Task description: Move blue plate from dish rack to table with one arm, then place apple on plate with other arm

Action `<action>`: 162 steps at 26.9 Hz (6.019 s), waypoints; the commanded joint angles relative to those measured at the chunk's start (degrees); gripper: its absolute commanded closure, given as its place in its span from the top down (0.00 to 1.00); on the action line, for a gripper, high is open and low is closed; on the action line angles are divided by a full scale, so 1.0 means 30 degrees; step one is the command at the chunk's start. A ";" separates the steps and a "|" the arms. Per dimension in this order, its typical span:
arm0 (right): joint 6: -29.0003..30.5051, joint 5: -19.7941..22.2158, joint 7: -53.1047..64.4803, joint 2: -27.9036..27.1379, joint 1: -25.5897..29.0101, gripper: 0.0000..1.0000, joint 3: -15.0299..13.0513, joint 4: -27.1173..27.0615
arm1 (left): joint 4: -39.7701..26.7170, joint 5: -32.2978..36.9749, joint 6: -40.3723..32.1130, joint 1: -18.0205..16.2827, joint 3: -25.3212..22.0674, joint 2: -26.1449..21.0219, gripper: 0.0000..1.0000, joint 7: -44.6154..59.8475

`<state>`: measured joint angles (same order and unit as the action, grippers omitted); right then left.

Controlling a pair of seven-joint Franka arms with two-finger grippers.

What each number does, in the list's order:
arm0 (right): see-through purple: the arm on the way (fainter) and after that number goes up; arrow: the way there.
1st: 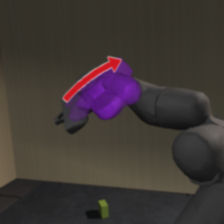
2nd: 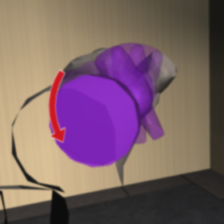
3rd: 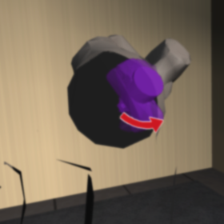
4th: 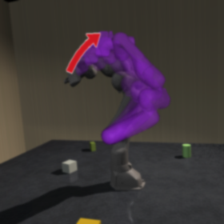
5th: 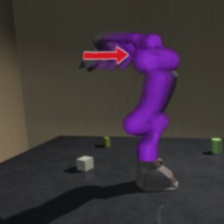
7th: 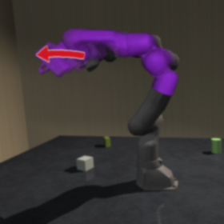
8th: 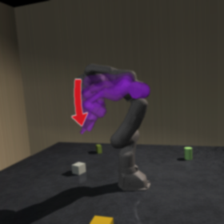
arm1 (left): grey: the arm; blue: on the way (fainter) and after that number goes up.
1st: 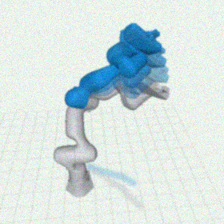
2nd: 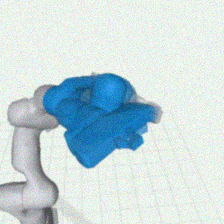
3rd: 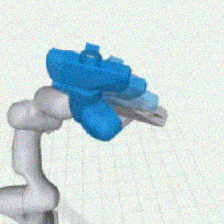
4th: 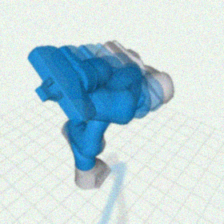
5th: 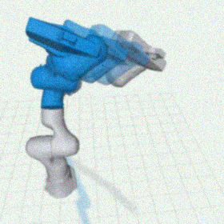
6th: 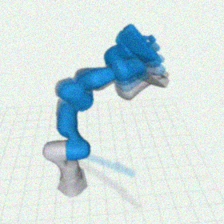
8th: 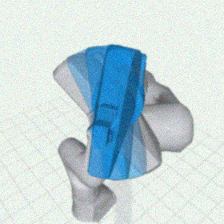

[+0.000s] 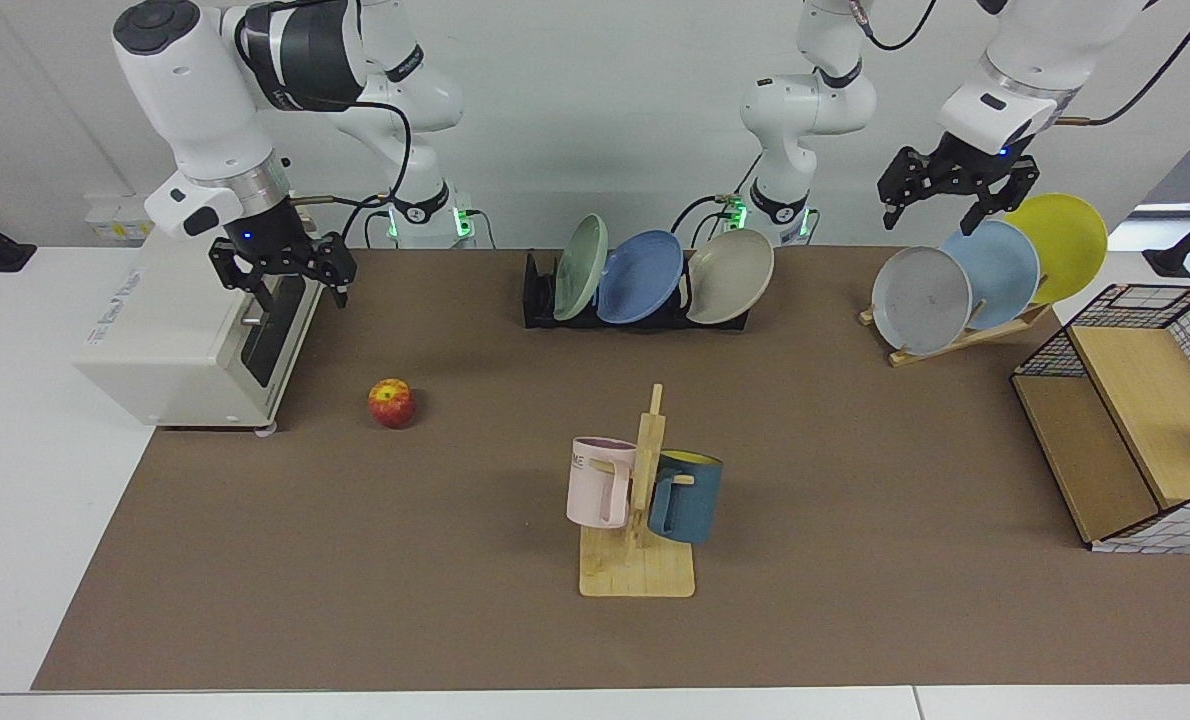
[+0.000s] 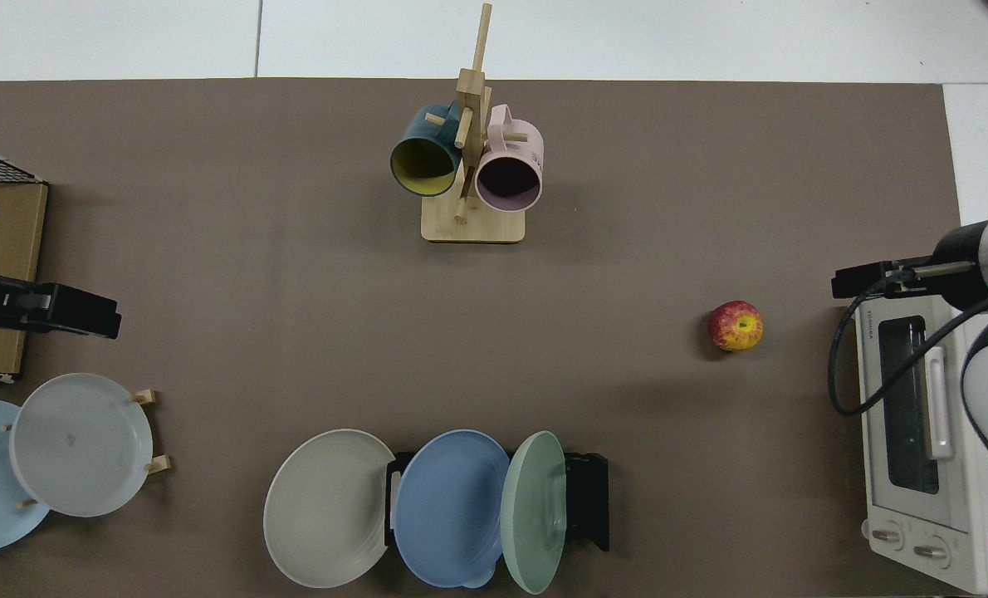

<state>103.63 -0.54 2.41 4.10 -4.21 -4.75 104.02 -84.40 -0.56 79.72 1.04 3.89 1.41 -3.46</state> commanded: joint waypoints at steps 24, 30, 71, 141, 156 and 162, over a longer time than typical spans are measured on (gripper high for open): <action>0.0377 -0.0199 -0.0306 0.0098 0.0057 1.00 0.0061 0.0219 | -0.0898 0.0041 0.0117 0.0385 0.0167 0.0700 1.00 -0.0019; 0.0377 -0.0228 -0.0277 0.0098 0.0057 1.00 0.0061 0.0219 | -0.3414 -0.0281 0.1843 0.0532 0.0899 0.2105 1.00 0.0011; 0.0377 -0.0199 -0.0306 0.0098 0.0057 1.00 0.0061 0.0219 | -1.7306 -0.7108 1.2247 0.1352 0.9423 0.4450 0.43 0.6949; 1.0836 -0.1811 0.1509 -0.2421 -0.0910 1.00 0.0002 0.8392 | -1.0569 -1.2679 1.7872 0.1469 0.4034 -0.5042 0.96 -0.3627; 1.4028 -0.1811 0.2096 -0.3740 -0.1202 1.00 0.0032 0.9740 | -0.7319 -0.3100 1.1755 0.1440 0.2922 -0.1792 1.00 0.2090; 1.4030 -0.1840 0.2448 -0.3770 -0.1086 0.99 0.0002 0.9740 | -0.4657 -0.1075 0.6981 0.1324 0.2716 -0.0969 1.00 0.2179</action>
<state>144.42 -4.52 6.51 -7.57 -7.94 -4.72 132.57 -103.83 -8.21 109.76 4.90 12.58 -3.23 1.70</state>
